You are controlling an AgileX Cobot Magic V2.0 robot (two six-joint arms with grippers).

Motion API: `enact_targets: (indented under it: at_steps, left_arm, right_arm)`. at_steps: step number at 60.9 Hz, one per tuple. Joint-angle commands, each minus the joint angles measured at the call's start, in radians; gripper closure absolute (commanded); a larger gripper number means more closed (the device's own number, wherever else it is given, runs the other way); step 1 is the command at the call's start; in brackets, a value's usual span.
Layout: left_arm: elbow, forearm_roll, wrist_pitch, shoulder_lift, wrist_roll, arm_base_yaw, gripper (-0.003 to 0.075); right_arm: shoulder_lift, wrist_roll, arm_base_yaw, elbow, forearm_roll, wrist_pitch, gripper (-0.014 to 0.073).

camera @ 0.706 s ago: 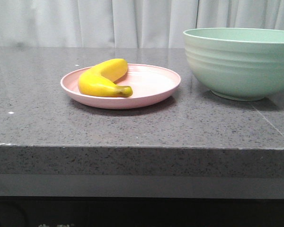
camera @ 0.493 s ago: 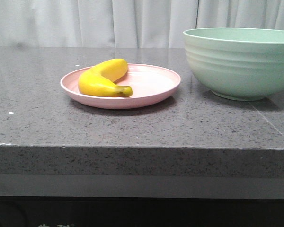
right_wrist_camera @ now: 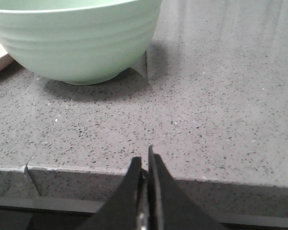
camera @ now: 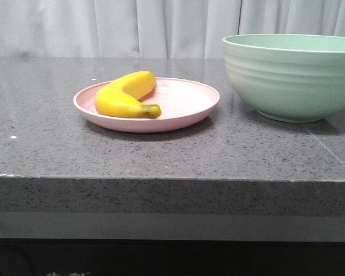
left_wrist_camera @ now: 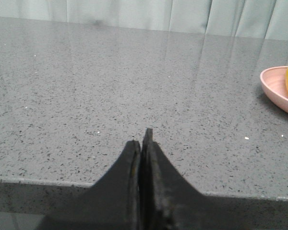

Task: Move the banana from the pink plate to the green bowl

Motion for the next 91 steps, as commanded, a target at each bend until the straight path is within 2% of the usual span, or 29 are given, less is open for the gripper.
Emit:
enact_targets:
  at_steps: [1, 40, 53, 64, 72, 84, 87, 91]
  left_arm:
    - [0.003, -0.005, -0.086, -0.023, -0.005, -0.001, 0.0738]
    - [0.003, -0.007, -0.103, -0.023, -0.005, -0.001, 0.0738]
    - [-0.027, 0.008, -0.187, -0.018, -0.005, 0.001, 0.0738]
    - [-0.214, 0.008, -0.101, 0.102, -0.005, -0.001, 0.0738]
    - [-0.366, 0.008, -0.042, 0.289, -0.005, -0.001, 0.0738]
    - [-0.455, 0.008, -0.081, 0.468, -0.005, -0.001, 0.0734]
    - [-0.455, 0.008, -0.101, 0.478, -0.005, -0.001, 0.0715]
    - [-0.455, 0.008, -0.116, 0.478, -0.005, -0.001, 0.0630]
  right_arm:
    - [-0.024, 0.000, 0.001, -0.005, -0.004, -0.084, 0.0662]
    - [-0.024, 0.000, 0.001, -0.005, -0.004, -0.085, 0.0662]
    - [-0.024, 0.000, 0.001, -0.012, 0.050, -0.198, 0.0662]
    - [0.011, -0.001, 0.001, -0.151, 0.043, -0.153, 0.0662]
    - [0.152, -0.001, 0.001, -0.313, 0.022, -0.072, 0.0655]
    - [0.347, -0.001, 0.001, -0.466, -0.002, -0.026, 0.0654]
    - [0.363, -0.001, 0.001, -0.475, -0.007, -0.030, 0.0652]
    - [0.369, -0.001, 0.001, -0.476, -0.009, -0.035, 0.0638]
